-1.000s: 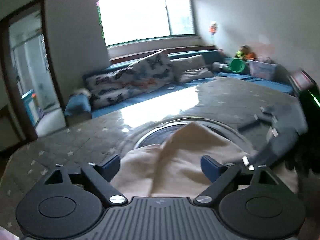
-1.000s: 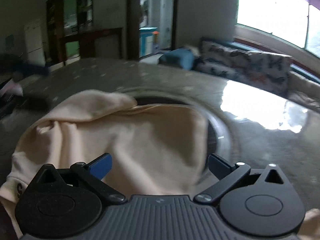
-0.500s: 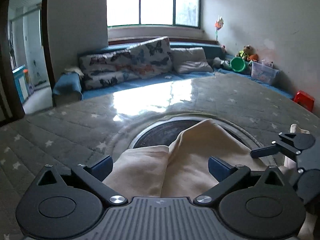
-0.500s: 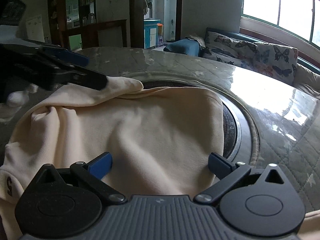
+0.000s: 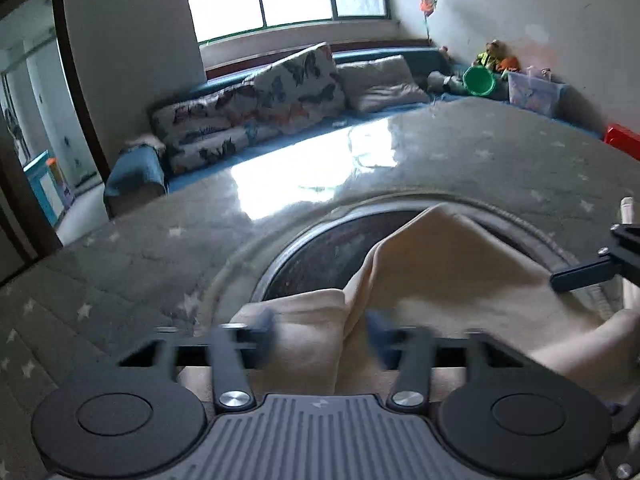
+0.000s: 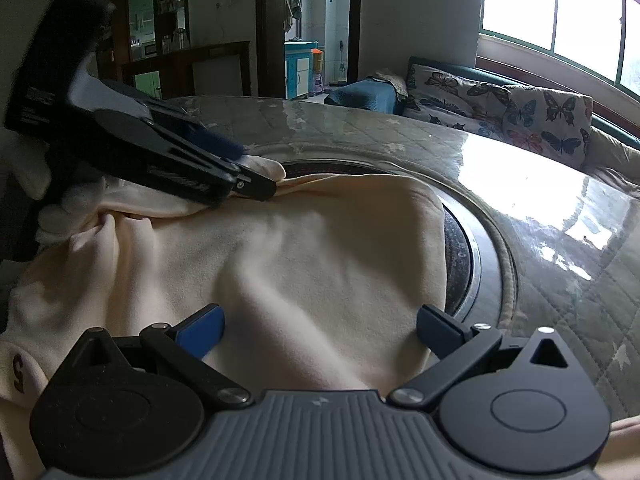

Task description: Fold clothes

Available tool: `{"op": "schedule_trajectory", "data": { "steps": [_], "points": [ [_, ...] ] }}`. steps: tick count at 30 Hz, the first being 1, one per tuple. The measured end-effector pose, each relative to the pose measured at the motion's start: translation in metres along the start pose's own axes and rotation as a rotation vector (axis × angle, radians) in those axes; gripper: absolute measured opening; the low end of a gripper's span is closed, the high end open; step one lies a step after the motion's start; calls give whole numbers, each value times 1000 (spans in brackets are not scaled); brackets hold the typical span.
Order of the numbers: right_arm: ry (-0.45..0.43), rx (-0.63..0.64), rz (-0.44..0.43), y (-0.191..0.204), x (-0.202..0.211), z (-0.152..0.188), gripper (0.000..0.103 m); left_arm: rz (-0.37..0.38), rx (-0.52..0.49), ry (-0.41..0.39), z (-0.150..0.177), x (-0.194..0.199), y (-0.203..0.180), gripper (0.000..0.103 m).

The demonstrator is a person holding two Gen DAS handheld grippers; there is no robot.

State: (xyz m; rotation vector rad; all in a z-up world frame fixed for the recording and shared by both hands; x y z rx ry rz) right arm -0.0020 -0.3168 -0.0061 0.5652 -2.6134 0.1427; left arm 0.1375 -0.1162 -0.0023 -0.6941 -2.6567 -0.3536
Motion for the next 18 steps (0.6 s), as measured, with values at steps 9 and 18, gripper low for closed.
{"op": "schedule_trajectory", "data": {
  "steps": [9, 18],
  "points": [
    [-1, -3, -1, -1, 0, 0, 103, -67, 76, -28, 0, 21, 25, 7],
    [-1, -3, 0, 0, 0, 2, 103, -262, 203, -168, -5, 124, 77, 6]
  ]
}}
Point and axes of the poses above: each gripper's, at about its wrist camera, not at the fingertips, and x roughly against the way its jaws point, y to its left, z to its underside, the point moved 3 cm from there along -x, roughly the way its jaws point, and after that the axes turned 14 degrees about -y, right-handed, at the moved point
